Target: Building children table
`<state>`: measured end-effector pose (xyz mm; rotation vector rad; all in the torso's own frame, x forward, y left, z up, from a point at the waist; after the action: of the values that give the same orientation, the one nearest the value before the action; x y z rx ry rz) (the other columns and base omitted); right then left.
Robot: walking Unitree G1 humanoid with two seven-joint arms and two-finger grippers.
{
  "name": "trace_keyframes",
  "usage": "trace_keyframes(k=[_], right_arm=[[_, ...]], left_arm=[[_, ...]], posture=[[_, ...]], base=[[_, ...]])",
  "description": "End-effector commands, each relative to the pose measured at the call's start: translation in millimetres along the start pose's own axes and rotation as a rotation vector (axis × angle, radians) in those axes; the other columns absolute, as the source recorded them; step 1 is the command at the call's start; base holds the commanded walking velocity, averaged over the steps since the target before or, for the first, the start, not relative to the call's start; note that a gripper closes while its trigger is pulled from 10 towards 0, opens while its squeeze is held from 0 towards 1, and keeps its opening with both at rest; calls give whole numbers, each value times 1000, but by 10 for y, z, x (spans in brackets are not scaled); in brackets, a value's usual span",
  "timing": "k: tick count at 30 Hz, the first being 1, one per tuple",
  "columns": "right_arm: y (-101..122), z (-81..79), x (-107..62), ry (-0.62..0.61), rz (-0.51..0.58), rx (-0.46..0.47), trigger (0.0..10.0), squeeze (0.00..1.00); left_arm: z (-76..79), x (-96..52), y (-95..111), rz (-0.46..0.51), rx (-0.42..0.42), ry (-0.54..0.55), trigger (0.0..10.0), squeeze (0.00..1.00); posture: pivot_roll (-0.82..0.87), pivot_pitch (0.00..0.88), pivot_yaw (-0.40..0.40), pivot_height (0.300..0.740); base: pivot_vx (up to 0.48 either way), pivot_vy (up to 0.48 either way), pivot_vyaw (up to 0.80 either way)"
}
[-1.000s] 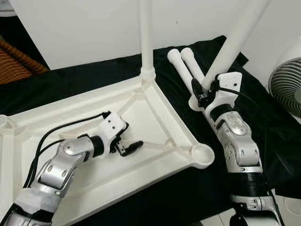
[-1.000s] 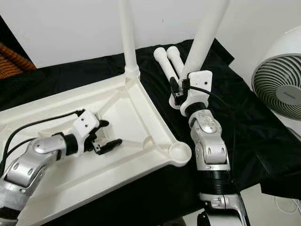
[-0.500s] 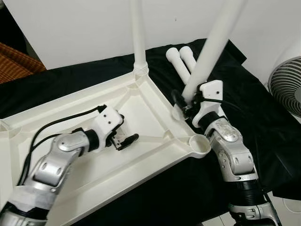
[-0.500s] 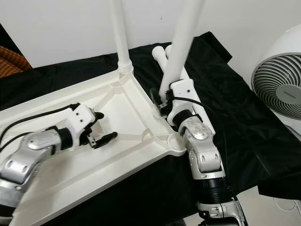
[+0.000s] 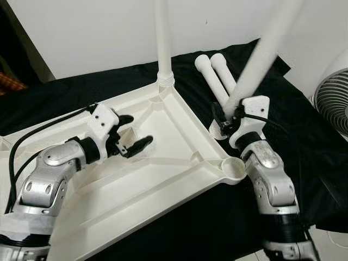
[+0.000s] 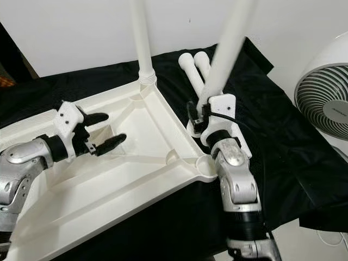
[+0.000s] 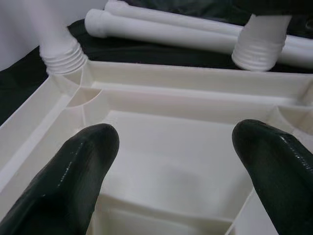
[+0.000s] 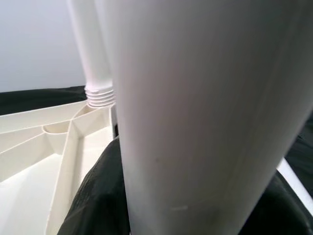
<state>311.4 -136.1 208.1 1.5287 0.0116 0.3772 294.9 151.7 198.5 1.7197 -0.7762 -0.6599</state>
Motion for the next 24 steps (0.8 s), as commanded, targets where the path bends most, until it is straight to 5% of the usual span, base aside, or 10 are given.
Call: trace_keyframes(k=[1, 11, 16, 24], right_arm=[[-19, -77, -31, 17, -2, 5, 10000, 0], [147, -29, 77, -10, 79, 0, 10000, 0], [125, -1, 84, -29, 68, -11, 10000, 0], [90, 79, 60, -77, 53, -22, 10000, 0]], left_arm=[[-94, -22, 15, 21, -24, 173, 10000, 0], [-173, 45, 144, 147, -123, 347, 10000, 0], [-174, 50, 157, 144, -105, 388, 10000, 0], [-326, -18, 224, 207, -149, 617, 10000, 0]], posture=[[-52, 156, 77, 740], [-54, 141, 64, 740], [-52, 140, 64, 740], [-59, 158, 69, 740]], base=[[0, 0, 0], [0, 0, 0], [0, 0, 0], [0, 0, 0]])
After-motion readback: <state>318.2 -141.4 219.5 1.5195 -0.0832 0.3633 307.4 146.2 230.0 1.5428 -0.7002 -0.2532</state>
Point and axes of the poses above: a point about 5 cm out from each wrist's last joint towards the gripper, its own x axis pointing out of the wrist towards the gripper, its own y axis along the axis of the wrist's last joint, z = x × y, the point moved 1 cm from there along x, pointing out of the wrist towards the gripper, and after that the axes turned 1 degree about x, right-handed, at the moved point
